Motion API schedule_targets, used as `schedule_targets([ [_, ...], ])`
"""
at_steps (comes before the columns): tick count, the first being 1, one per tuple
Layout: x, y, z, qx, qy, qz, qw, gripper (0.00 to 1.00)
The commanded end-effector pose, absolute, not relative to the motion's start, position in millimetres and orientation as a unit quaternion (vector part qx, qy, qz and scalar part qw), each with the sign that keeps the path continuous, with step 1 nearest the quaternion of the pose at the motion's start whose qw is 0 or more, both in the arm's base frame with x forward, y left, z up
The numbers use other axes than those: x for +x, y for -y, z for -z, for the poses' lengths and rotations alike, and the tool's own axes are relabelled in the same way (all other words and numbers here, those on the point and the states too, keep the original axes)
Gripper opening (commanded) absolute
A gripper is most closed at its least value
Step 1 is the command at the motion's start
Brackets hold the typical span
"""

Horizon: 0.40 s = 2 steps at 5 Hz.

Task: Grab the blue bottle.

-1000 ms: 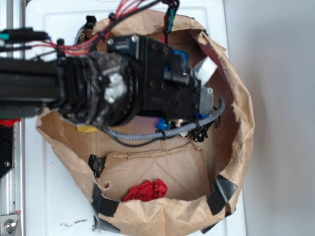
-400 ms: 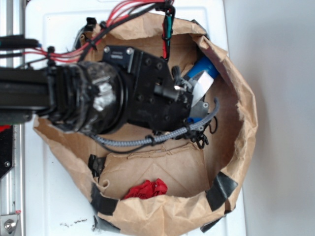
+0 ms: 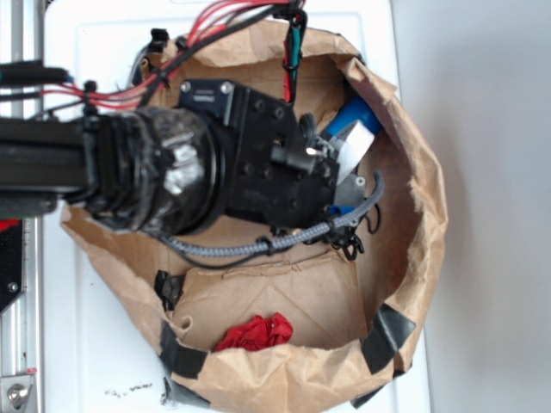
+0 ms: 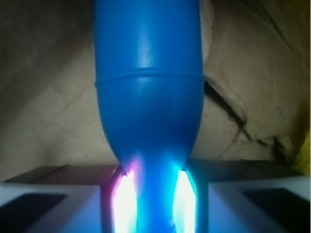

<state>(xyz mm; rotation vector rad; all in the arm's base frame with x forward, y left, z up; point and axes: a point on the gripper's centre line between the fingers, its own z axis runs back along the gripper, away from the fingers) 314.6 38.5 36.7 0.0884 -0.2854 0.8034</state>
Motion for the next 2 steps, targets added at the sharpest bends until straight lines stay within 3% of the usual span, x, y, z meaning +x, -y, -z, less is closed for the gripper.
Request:
schedule_targets([
  [1,307.7,-45.7,-110.3,-0.018,0.128,-0.365,0.922,0.00],
  [2,291.5,-45.7,-144.1,-0.049,0.100,-0.343,0.933,0.00],
])
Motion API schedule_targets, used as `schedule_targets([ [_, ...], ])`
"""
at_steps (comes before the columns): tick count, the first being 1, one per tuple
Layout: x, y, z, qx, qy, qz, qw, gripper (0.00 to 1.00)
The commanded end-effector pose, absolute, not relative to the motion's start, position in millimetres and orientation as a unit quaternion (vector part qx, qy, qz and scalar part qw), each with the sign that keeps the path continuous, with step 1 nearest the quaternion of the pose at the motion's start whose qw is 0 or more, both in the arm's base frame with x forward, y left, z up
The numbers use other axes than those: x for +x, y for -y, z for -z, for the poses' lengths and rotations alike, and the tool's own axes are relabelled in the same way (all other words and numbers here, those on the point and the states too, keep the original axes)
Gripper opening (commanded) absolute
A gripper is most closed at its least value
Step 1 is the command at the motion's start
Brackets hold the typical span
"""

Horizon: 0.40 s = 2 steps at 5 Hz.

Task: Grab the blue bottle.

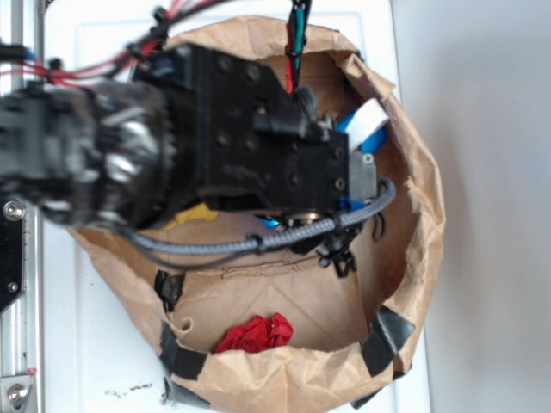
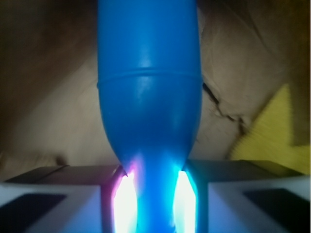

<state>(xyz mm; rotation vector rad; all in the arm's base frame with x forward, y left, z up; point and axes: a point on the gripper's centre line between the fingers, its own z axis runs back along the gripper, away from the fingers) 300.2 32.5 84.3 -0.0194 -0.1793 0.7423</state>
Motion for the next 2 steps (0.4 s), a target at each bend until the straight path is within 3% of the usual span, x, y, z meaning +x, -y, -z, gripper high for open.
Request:
schedule_targets([
  [1,286.8,-44.6,-170.2,-0.045,0.077,-0.336,0.938,0.00],
  [2,276.8,-42.5,-195.1,-0.048,0.070,-0.315,0.945,0.00],
])
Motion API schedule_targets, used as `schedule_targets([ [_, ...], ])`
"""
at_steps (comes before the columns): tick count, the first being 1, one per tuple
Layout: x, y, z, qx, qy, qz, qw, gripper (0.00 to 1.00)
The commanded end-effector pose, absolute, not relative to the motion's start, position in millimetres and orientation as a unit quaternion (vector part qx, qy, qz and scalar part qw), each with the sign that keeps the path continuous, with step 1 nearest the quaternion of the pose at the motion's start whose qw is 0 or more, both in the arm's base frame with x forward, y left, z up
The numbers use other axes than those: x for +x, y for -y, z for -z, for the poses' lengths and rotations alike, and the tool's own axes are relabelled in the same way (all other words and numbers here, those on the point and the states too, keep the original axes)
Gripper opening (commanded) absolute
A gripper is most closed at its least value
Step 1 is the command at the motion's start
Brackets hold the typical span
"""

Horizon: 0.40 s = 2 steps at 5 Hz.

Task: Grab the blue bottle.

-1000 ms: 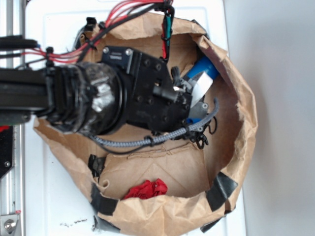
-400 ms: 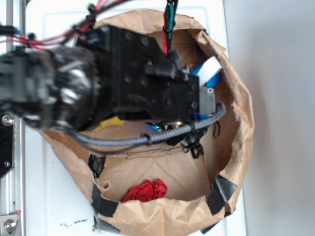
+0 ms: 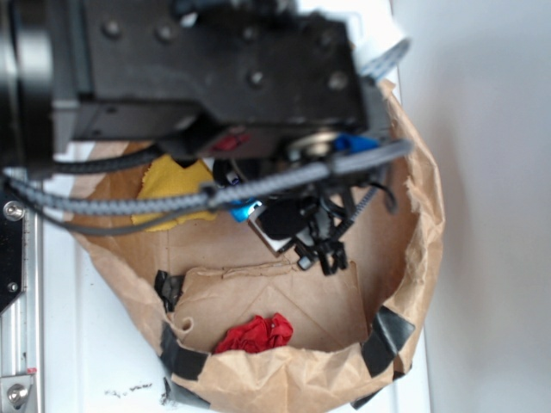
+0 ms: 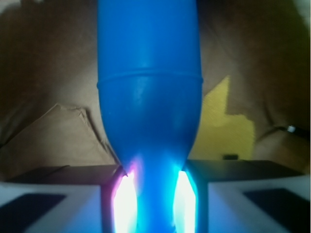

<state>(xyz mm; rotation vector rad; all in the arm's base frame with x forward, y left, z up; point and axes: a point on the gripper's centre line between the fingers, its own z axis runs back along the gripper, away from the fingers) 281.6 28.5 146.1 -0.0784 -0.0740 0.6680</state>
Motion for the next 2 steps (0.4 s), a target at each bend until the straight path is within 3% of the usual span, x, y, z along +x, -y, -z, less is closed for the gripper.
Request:
schedule_targets([
  [1,272.5,-43.1,-200.1,-0.052,0.065,-0.301,0.950,0.00],
  [2,271.3,-41.7,-198.3,-0.050,0.087,-0.294,0.951,0.00],
])
